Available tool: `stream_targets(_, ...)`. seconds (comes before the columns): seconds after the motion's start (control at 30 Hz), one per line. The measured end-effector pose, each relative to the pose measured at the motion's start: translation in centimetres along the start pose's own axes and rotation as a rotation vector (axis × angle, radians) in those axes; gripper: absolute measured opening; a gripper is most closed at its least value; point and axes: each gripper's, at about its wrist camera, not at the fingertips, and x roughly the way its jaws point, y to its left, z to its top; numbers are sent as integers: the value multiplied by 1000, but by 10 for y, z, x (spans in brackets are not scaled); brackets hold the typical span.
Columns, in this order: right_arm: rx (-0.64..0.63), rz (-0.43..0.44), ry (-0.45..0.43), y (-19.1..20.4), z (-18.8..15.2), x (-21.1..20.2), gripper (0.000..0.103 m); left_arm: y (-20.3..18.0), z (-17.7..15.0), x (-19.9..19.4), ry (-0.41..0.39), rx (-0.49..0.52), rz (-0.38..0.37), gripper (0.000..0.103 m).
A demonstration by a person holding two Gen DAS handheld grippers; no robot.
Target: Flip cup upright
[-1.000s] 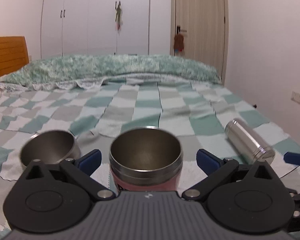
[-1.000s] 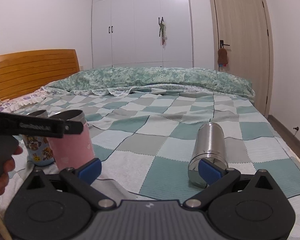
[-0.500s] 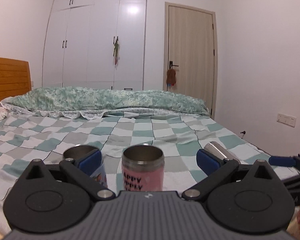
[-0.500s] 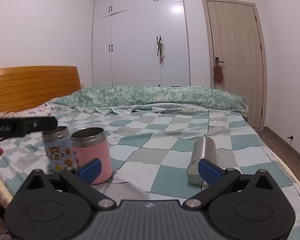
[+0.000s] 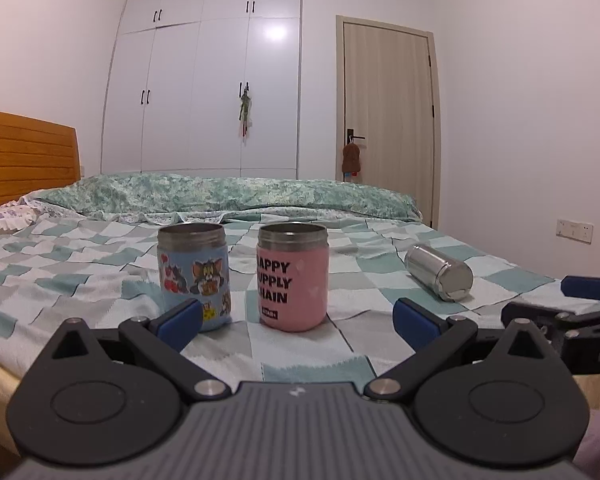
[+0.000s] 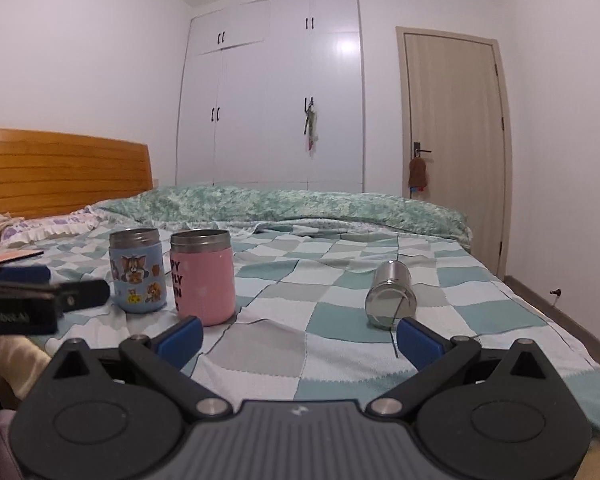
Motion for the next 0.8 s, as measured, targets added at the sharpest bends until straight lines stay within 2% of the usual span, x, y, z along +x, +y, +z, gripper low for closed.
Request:
stream_targets(0.2, -10, -27, -45, 3, -6, -12, 103, -4, -12, -6, -35, -2, 39, 103)
stream_targets(0.47, 13, -44, -72, 0, -10, -22, 103, -13, -18, -17, -75, 41, 52, 103)
stream_targets(0.8, 5, -63, -94, 1, -12, -30, 103, -15, -20, -23, -90, 47, 55, 103)
